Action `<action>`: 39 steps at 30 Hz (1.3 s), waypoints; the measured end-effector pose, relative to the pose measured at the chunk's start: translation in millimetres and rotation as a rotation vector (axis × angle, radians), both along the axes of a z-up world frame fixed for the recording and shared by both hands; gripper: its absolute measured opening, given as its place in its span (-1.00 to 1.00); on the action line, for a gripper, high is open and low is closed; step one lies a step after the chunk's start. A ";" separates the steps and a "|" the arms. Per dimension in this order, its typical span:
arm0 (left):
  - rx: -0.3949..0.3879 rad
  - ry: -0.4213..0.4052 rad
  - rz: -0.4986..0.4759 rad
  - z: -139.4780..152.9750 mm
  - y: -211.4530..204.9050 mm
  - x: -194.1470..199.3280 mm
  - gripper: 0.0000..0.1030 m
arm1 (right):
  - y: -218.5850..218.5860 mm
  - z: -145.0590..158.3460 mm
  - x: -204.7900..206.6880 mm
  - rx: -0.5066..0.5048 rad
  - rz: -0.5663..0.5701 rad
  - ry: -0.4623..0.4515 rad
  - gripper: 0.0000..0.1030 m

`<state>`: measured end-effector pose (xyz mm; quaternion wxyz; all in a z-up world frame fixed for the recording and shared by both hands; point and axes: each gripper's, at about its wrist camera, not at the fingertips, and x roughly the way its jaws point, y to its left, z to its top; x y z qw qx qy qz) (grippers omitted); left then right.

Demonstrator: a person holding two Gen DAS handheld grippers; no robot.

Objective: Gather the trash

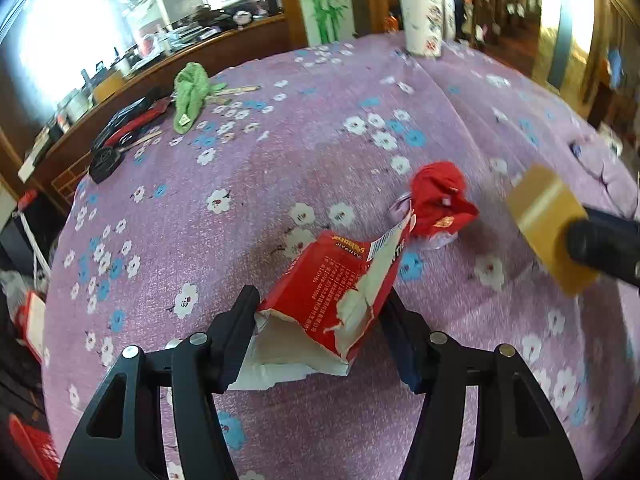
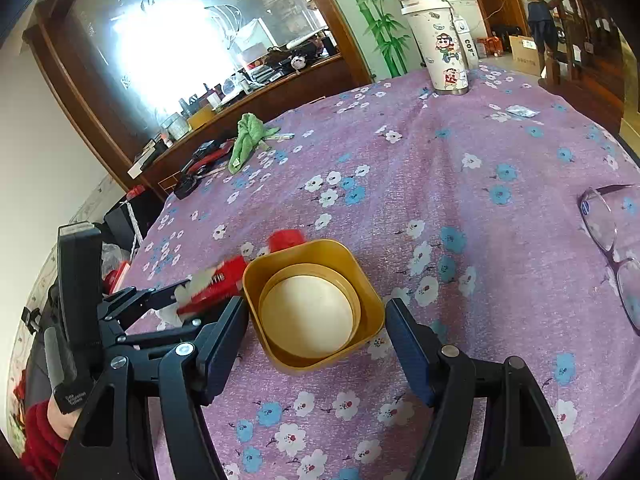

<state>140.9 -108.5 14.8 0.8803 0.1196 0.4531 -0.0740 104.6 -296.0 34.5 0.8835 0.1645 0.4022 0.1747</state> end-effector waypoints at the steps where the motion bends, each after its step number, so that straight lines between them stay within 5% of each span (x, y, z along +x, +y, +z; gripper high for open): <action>1: -0.010 -0.004 0.004 0.6 0.6 0.1 0.13 | 0.4 0.2 -0.3 -0.001 0.002 0.000 0.45; 20: -0.152 -0.211 0.096 27.7 30.9 -67.2 0.10 | 40.6 14.7 -21.2 -0.118 0.097 -0.108 0.45; 39: -0.173 -0.245 0.090 22.4 48.2 -82.0 0.10 | 46.4 7.8 -18.3 -0.144 0.119 -0.097 0.45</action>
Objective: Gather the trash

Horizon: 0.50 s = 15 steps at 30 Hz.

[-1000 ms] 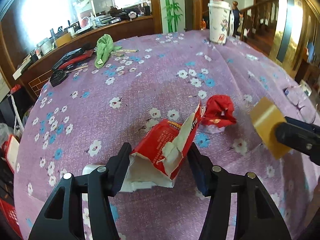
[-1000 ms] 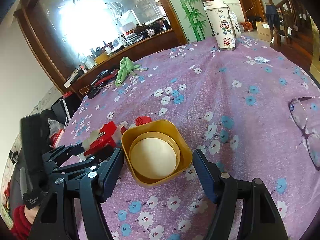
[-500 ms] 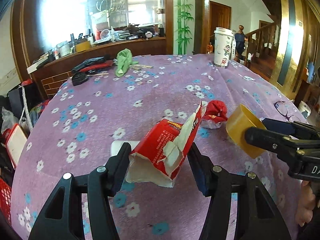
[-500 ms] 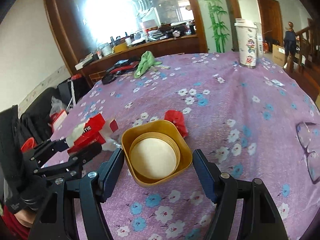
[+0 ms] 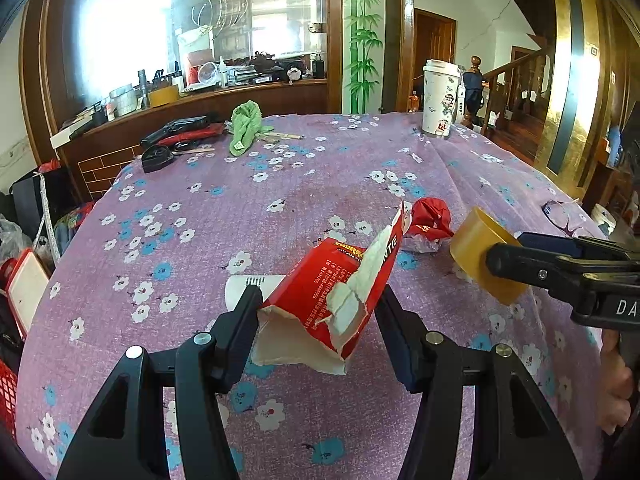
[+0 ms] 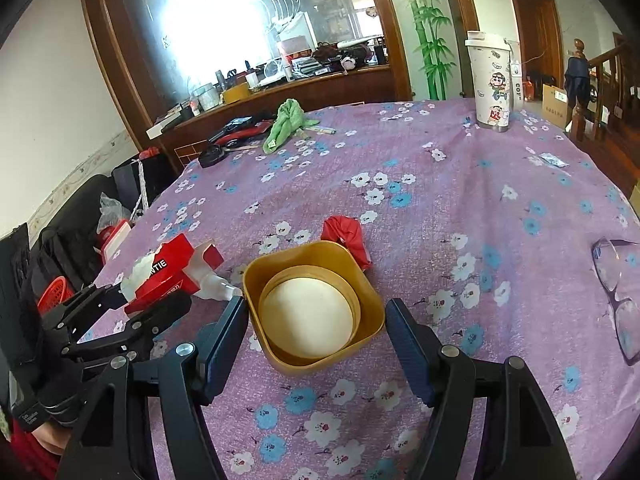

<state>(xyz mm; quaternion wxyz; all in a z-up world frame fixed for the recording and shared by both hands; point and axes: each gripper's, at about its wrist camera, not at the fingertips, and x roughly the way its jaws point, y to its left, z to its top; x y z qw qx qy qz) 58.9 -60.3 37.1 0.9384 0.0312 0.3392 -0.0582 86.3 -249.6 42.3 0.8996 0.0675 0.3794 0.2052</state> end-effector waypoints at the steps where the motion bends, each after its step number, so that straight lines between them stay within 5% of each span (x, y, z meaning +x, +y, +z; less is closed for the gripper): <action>1: 0.002 -0.002 0.000 0.1 0.5 -0.3 0.10 | 0.1 0.1 -0.1 -0.002 -0.001 -0.002 0.45; 15: -0.046 -0.032 0.069 9.4 21.0 -2.2 0.11 | -6.5 11.9 -2.7 -0.029 -0.090 -0.024 0.45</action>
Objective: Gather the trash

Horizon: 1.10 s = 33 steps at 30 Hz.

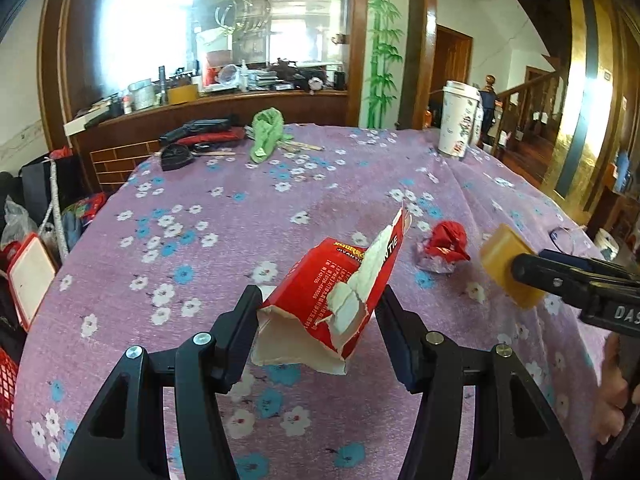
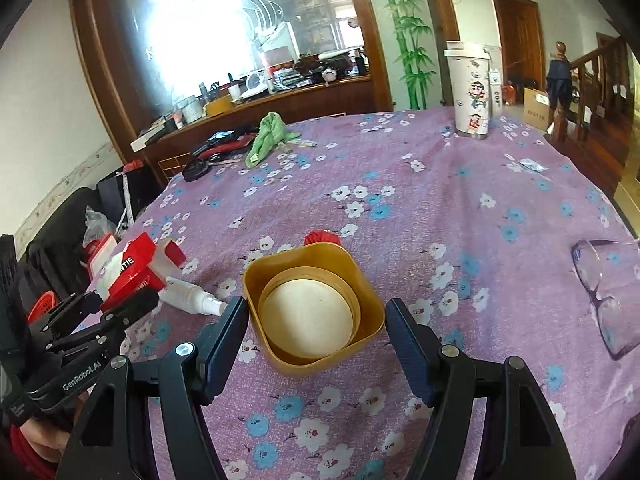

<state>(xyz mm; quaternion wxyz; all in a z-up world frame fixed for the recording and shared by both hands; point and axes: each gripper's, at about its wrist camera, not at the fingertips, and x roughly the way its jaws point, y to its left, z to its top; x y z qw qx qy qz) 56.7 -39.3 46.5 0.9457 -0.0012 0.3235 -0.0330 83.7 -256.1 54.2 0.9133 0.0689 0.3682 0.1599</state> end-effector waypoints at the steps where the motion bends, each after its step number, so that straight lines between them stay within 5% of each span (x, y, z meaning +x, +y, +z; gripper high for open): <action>1: 0.003 -0.002 0.008 0.3 1.2 0.1 0.11 | -0.5 2.1 -2.3 -0.002 -0.007 0.000 0.45; 15: -0.002 -0.015 0.038 4.1 7.0 0.0 0.11 | 5.1 12.4 -43.0 0.073 -0.037 0.014 0.45; 33: 0.024 -0.037 0.018 14.2 3.0 -24.7 0.12 | 26.8 21.6 -80.6 0.040 -0.018 0.002 0.45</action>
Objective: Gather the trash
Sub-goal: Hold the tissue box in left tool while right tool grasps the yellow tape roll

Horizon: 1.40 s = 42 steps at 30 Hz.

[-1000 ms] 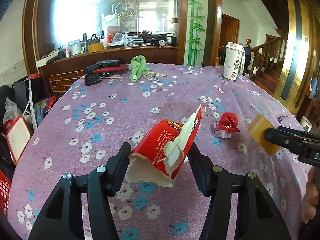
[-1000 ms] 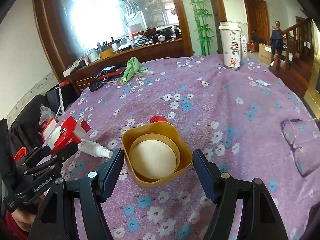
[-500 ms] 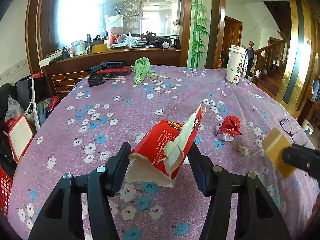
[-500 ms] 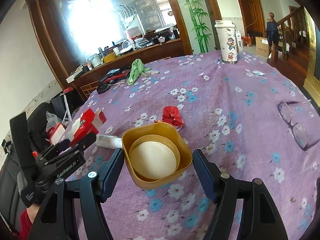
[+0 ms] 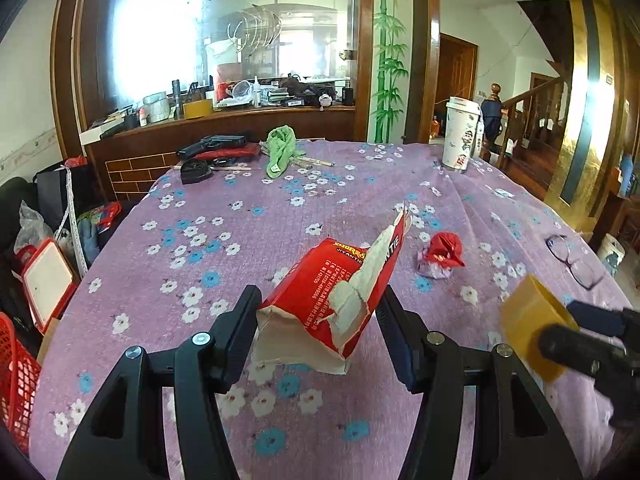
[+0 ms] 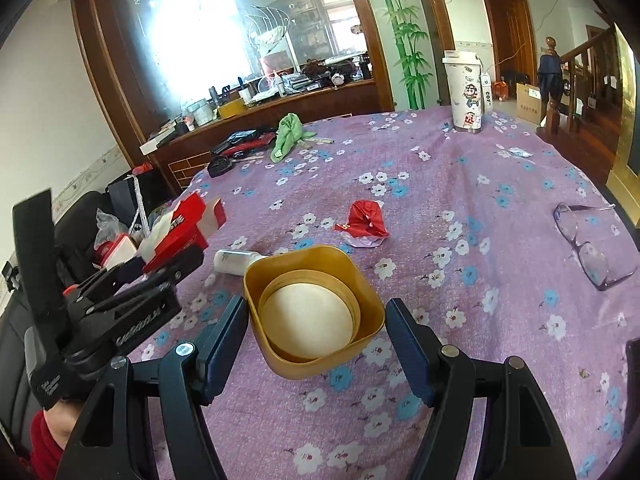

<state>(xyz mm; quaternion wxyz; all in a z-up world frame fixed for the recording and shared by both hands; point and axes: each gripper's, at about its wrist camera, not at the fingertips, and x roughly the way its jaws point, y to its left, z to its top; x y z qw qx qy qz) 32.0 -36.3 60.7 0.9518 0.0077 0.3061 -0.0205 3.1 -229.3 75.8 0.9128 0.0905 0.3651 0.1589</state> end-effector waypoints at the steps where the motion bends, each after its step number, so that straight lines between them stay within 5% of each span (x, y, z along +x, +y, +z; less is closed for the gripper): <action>1: -0.001 0.008 0.001 -0.9 1.5 -4.1 0.12 | -0.3 0.2 -0.7 0.003 -0.002 0.002 0.45; 15: -0.014 0.044 0.029 0.0 28.6 -52.2 0.13 | 18.0 -3.0 -20.9 0.018 0.024 0.021 0.46; 42: -0.025 0.062 0.071 -0.6 61.6 -84.3 0.13 | 54.3 -10.5 -35.1 0.001 0.092 0.047 0.46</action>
